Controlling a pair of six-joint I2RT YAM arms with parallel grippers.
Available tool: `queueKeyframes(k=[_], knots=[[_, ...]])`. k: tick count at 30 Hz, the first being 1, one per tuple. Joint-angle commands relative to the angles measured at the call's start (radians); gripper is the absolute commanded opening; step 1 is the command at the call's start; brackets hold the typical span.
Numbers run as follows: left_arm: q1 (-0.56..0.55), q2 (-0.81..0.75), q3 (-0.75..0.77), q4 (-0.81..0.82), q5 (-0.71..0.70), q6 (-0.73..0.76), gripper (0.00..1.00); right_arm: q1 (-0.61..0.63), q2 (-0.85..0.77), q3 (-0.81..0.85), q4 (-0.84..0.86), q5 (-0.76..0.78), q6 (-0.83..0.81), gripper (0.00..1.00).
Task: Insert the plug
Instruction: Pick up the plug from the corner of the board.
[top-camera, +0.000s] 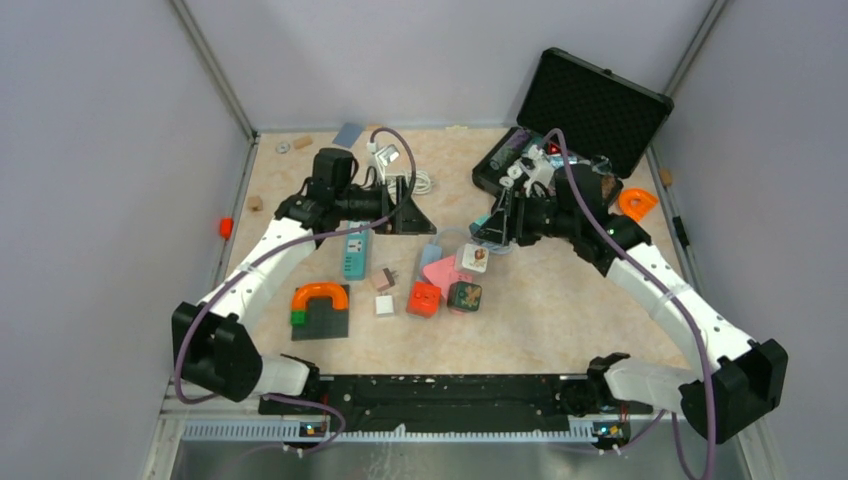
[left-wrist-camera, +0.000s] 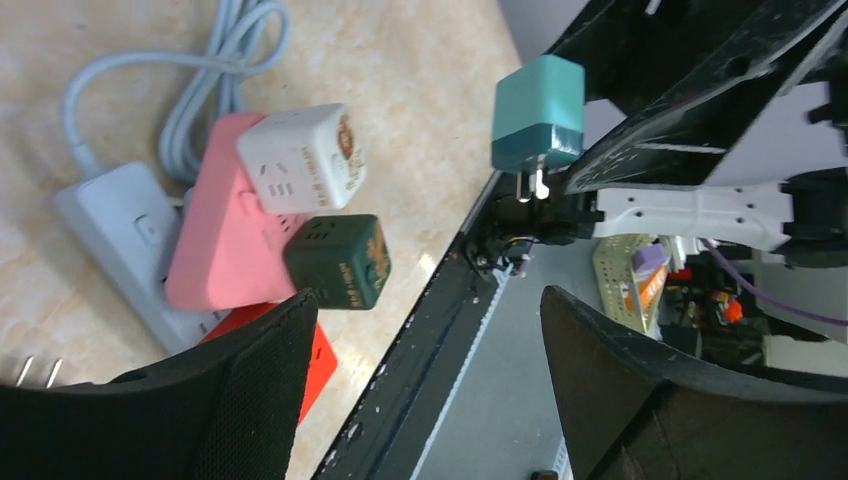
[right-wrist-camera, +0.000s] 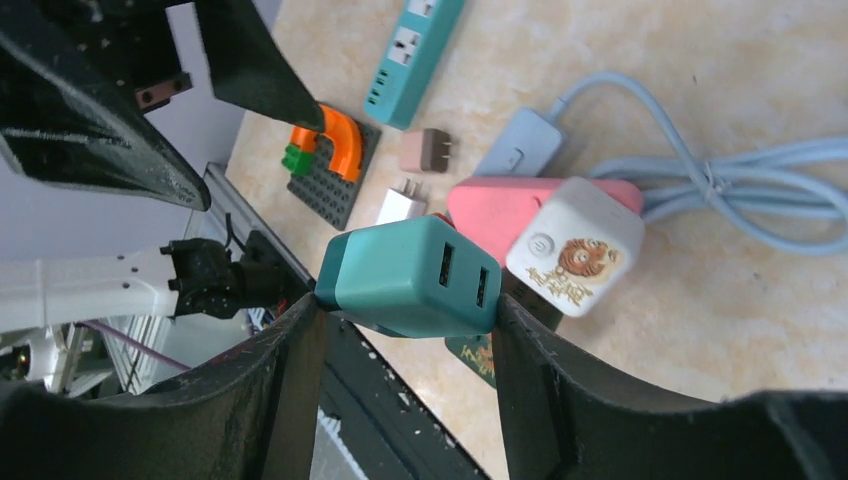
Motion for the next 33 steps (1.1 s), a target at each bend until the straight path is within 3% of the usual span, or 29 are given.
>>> queueKeyframes(k=[1, 5, 11, 21, 30, 32, 33], knots=[[-0.004, -0.012, -0.009, 0.172, 0.141, -0.135, 0.82, 0.010, -0.071, -0.069, 0.280, -0.125, -0.092, 0.00], [-0.015, 0.016, 0.010, 0.208, 0.205, -0.210, 0.83, 0.032, -0.092, -0.099, 0.338, -0.172, -0.221, 0.00], [-0.060, 0.050, 0.056, 0.217, 0.250, -0.262, 0.86, 0.129, -0.080, -0.054, 0.268, -0.182, -0.496, 0.00], [-0.151, 0.111, 0.096, 0.252, 0.315, -0.318, 0.84, 0.159, -0.087, -0.071, 0.374, -0.159, -0.541, 0.00], [-0.165, 0.153, 0.091, 0.275, 0.288, -0.338, 0.64, 0.160, -0.118, -0.088, 0.480, -0.180, -0.530, 0.00], [-0.166, 0.153, 0.092, 0.309, 0.287, -0.355, 0.54, 0.160, -0.123, -0.094, 0.486, -0.171, -0.524, 0.00], [-0.166, 0.152, 0.094, 0.321, 0.285, -0.362, 0.44, 0.160, -0.124, -0.097, 0.486, -0.162, -0.522, 0.00]])
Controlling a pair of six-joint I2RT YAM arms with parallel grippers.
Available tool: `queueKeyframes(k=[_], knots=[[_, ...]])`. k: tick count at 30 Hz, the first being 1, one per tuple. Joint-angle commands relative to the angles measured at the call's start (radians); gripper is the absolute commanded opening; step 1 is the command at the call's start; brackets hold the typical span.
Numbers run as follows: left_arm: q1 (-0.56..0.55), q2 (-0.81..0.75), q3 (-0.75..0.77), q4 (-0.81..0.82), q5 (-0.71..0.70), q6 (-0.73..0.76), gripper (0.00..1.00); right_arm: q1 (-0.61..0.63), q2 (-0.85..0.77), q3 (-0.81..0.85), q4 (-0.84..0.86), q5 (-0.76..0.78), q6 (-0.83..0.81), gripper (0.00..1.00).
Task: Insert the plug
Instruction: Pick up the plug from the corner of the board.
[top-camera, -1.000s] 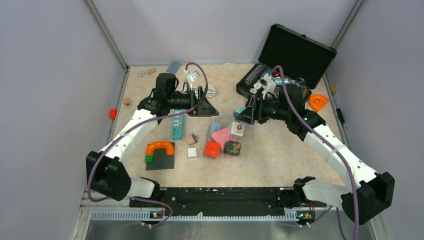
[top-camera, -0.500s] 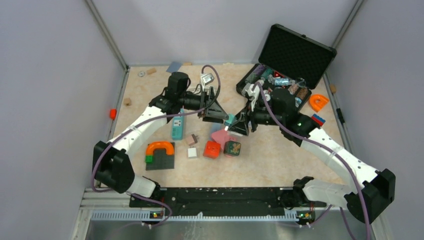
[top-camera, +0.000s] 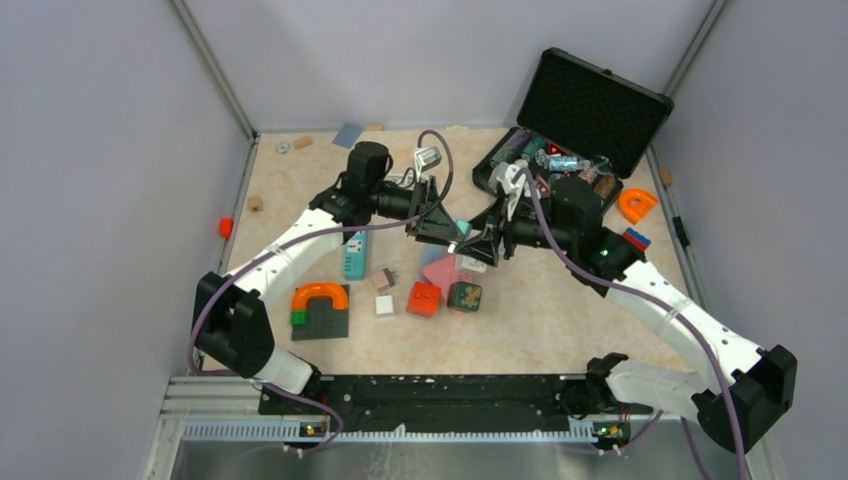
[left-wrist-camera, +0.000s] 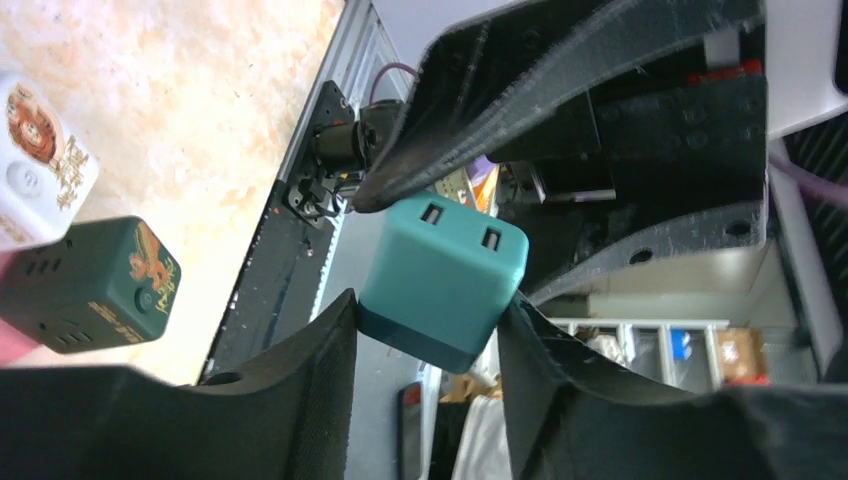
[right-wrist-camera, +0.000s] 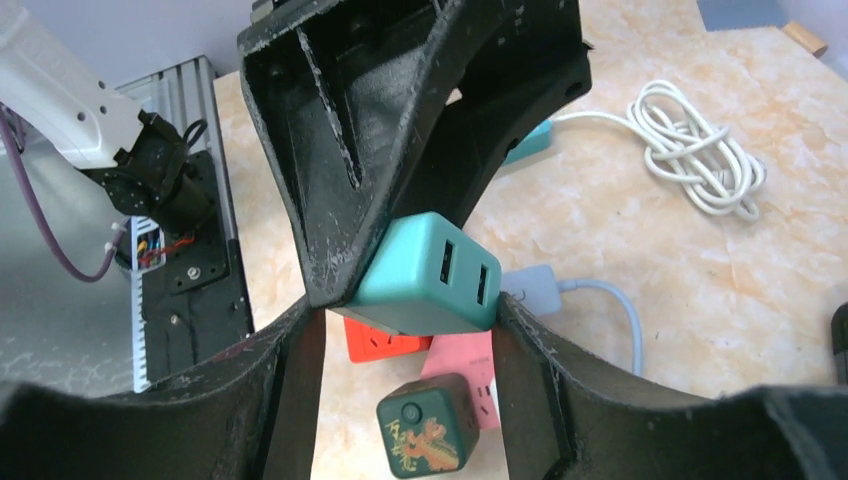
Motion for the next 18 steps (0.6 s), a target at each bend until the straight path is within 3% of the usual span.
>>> queueKeyframes(k=[1, 5, 7, 12, 18], knots=[[-0.011, 0.018, 0.030, 0.102, -0.018, -0.022, 0.35, 0.013, -0.043, 0.007, 0.143, 0.006, 0.006, 0.00], [-0.011, 0.003, 0.029, 0.119, -0.035, -0.020, 0.10, 0.013, -0.047, 0.000, 0.142, 0.054, 0.046, 0.00], [-0.010, -0.013, 0.029, 0.115, -0.057, 0.004, 0.04, 0.014, -0.048, 0.000, 0.142, 0.072, 0.066, 0.08], [0.013, -0.060, 0.040, 0.035, -0.162, 0.126, 0.00, 0.013, -0.070, -0.004, 0.162, 0.161, 0.116, 0.50], [0.025, -0.128, 0.065, -0.146, -0.369, 0.416, 0.00, 0.013, -0.152, -0.037, 0.168, 0.377, 0.290, 0.88]])
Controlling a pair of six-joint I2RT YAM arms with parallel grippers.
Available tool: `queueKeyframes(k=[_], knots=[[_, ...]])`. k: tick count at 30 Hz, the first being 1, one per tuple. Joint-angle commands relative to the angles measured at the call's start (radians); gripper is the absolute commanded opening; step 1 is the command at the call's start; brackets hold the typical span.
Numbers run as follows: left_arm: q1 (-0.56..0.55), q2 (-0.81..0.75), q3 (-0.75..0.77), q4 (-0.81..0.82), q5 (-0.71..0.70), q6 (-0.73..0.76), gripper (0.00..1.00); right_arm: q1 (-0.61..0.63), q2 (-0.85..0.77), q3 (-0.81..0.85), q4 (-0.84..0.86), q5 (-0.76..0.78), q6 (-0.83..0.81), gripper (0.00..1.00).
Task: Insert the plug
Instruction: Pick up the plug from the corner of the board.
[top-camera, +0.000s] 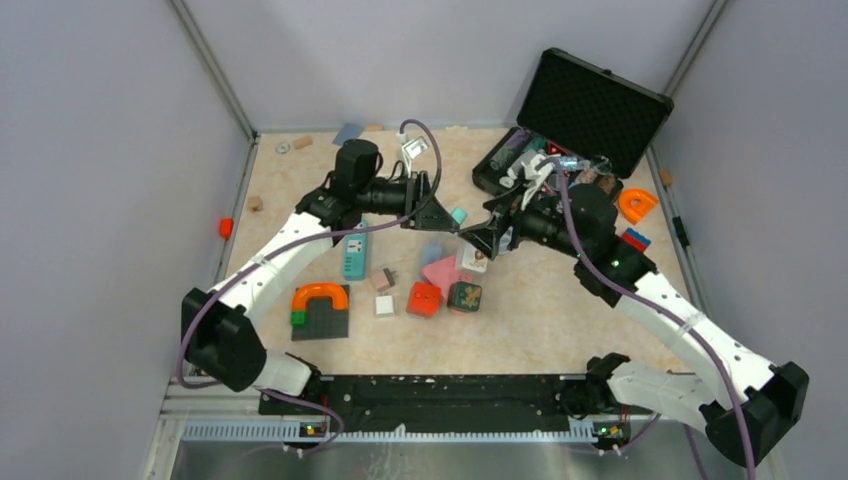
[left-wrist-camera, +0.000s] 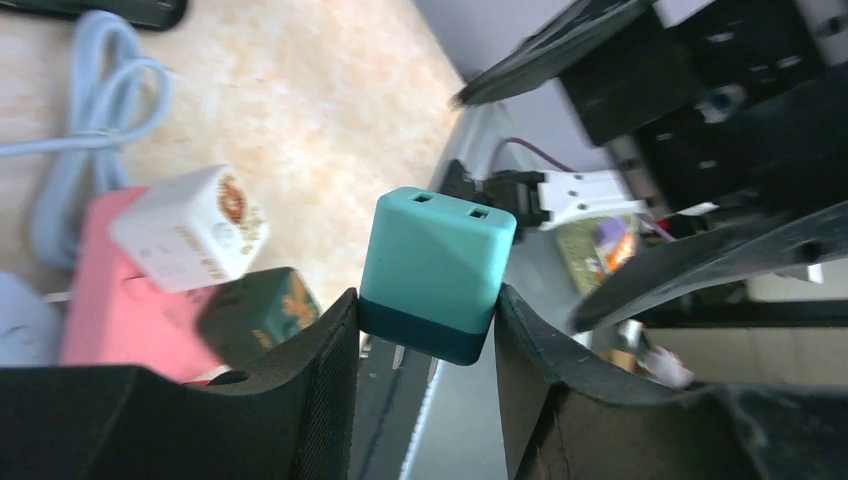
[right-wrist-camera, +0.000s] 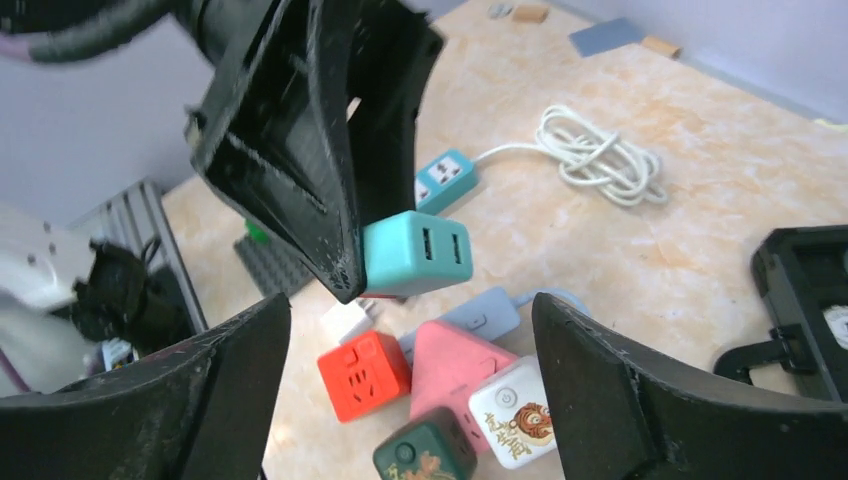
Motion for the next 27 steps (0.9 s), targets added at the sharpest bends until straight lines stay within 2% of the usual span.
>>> queueKeyframes(k=[1, 5, 7, 11, 14, 18, 21, 27], knots=[[0.007, -0.076, 0.052, -0.149, -0.192, 0.288, 0.00, 0.010, -0.097, -0.002, 0.079, 0.223, 0.182, 0.89], [0.007, -0.113, 0.052, -0.234, -0.255, 0.476, 0.00, 0.010, -0.092, 0.055, -0.060, 0.356, 0.346, 0.90], [0.006, -0.135, 0.049, -0.258, -0.272, 0.567, 0.00, 0.007, -0.060, 0.108, -0.145, 0.367, 0.443, 0.91], [0.001, -0.201, 0.015, -0.253, -0.314, 0.730, 0.00, -0.008, 0.052, 0.219, -0.298, 0.269, 0.584, 0.92], [-0.013, -0.258, -0.028, -0.224, -0.407, 0.841, 0.00, -0.026, 0.136, 0.270, -0.394, 0.184, 0.692, 0.91], [-0.023, -0.358, -0.144, -0.060, -0.441, 0.920, 0.00, -0.047, 0.209, 0.268, -0.303, -0.047, 0.797, 0.88], [-0.045, -0.410, -0.195, -0.010, -0.452, 1.003, 0.00, -0.046, 0.262, 0.270, -0.185, -0.166, 0.859, 0.80], [-0.064, -0.405, -0.180, -0.067, -0.482, 1.065, 0.00, -0.006, 0.357, 0.385, -0.194, -0.223, 0.839, 0.76]])
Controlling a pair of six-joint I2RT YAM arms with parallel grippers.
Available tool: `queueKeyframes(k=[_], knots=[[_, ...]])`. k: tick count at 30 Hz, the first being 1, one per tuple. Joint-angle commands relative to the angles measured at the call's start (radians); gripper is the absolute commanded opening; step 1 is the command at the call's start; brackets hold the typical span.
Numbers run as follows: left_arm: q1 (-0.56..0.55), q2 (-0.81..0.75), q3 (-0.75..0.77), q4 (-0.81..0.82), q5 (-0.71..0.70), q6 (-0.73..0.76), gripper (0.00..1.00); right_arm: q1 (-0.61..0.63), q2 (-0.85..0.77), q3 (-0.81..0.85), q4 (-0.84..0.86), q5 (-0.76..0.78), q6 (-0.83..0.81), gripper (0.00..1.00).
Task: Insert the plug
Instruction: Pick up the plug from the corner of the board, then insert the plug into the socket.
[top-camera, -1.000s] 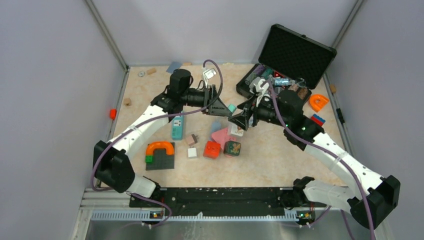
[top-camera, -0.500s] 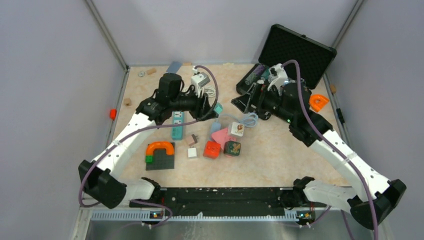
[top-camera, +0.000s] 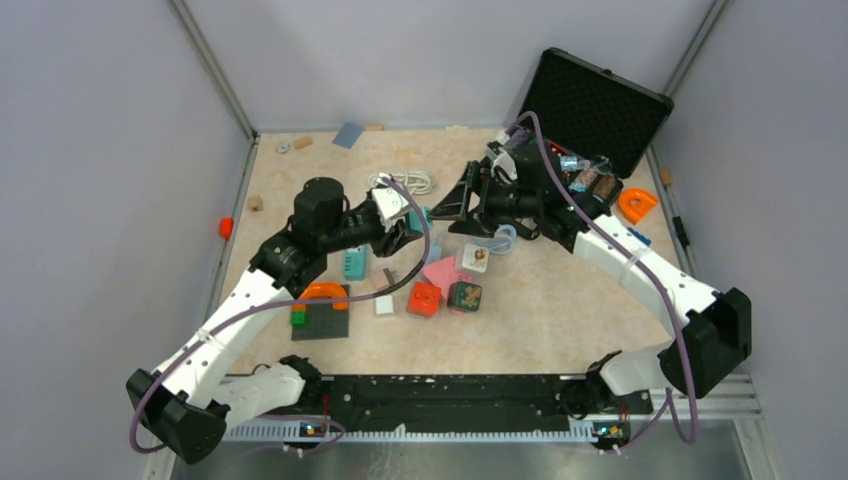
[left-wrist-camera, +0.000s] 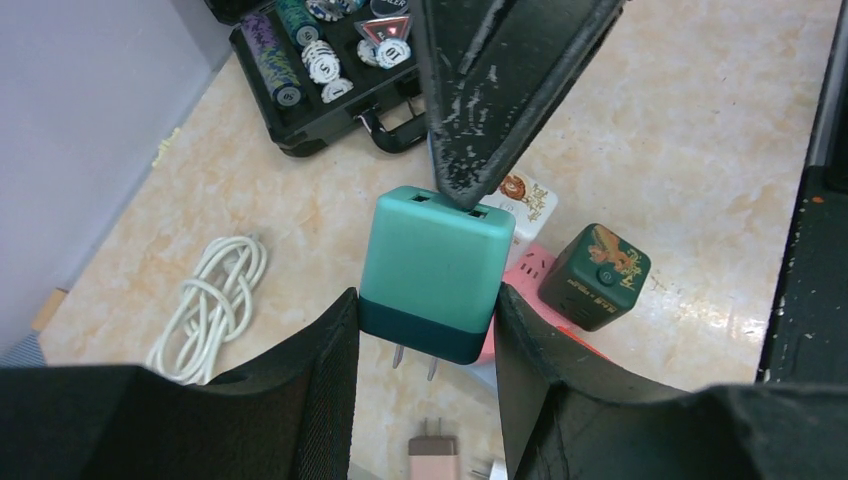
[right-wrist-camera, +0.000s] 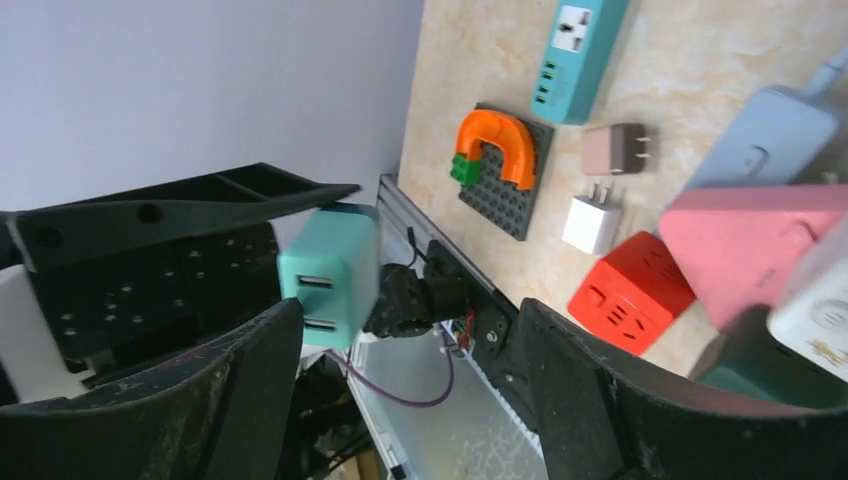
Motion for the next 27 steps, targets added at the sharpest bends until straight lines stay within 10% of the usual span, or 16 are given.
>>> queueKeyframes(k=[1, 15, 20, 23, 27], knots=[[-0.009, -0.002, 0.011, 0.041, -0.024, 0.088, 0.00, 0.028, 0.032, 0.128, 0.046, -0.099, 0.013, 0.74], [-0.029, 0.019, 0.026, 0.039, -0.040, 0.049, 0.00, 0.067, 0.121, 0.171, 0.050, -0.139, 0.012, 0.52], [-0.033, 0.027, 0.031, 0.039, -0.046, 0.011, 0.00, 0.069, 0.153, 0.193, 0.045, -0.119, 0.018, 0.32], [-0.035, 0.024, 0.026, 0.038, -0.057, 0.000, 0.01, 0.069, 0.158, 0.198, 0.049, -0.117, 0.015, 0.02], [-0.034, 0.009, 0.011, 0.043, -0.097, -0.019, 0.39, 0.069, 0.155, 0.195, 0.013, -0.102, -0.016, 0.00]])
